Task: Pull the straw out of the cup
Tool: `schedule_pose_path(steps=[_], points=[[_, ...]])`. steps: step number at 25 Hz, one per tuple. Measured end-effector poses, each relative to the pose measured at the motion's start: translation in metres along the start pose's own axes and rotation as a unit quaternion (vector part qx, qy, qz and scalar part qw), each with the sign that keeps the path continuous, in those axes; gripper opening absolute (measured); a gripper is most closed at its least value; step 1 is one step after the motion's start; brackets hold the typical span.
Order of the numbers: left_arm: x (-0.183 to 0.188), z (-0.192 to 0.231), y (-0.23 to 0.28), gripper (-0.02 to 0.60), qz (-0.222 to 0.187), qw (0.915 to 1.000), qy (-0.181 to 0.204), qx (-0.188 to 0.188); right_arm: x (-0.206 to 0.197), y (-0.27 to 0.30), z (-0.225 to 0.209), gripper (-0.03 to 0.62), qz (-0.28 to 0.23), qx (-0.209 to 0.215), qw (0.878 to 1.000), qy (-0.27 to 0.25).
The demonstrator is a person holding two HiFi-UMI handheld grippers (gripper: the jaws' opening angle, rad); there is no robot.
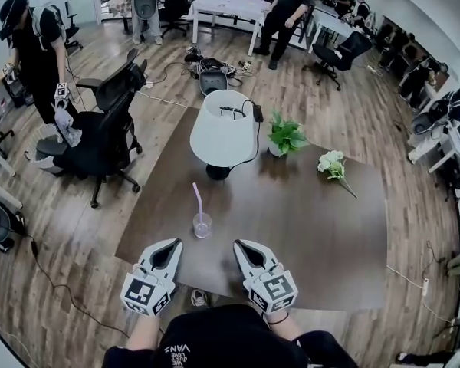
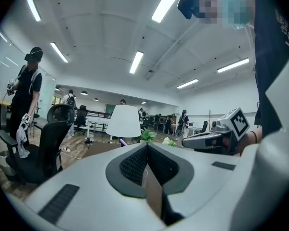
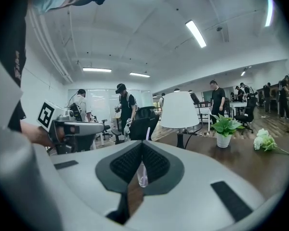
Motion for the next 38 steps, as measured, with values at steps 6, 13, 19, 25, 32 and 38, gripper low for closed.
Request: schedule_pose_path(steps=[6,13,19,25,32,38], points=[[0.005,0.008,0.016,0.011,0.006,1.0000,-0.005,-0.001,0.005,0.008,-0.012,0.018,0.006,0.000,1.000,0.002],[0.016,0.009,0.038,0.011,0.011,0.9999,0.003,0.003,0.015,0.015,-0.029,0.018,0.003,0.011,1.000,-0.004],[0.025,0.011,0.055,0.011,0.016,0.9997,0.015,0.003,0.018,0.015,-0.036,0.018,0.001,0.012,1.000,-0.005],[0.029,0.015,0.072,0.012,0.012,0.9996,0.024,0.008,0.015,0.013,-0.041,0.018,0.006,0.014,1.000,-0.004],[0.028,0.019,0.091,0.012,0.020,0.9996,0.022,0.006,0.012,0.012,-0.047,0.018,0.009,0.016,1.000,-0.004],[0.019,0.025,0.107,0.067,0.042,0.9991,0.005,-0.003,0.011,0.012,-0.050,0.018,0.013,0.016,1.000,-0.002]])
Point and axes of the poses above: the fingertips, and each gripper's own axes: y forward along the fingers, z to its left, x out of its top, the point moved 8 cm from there along -y, backward along the fingers, and after that the axes turned 15 degrees about z, right-handed, at the moved point
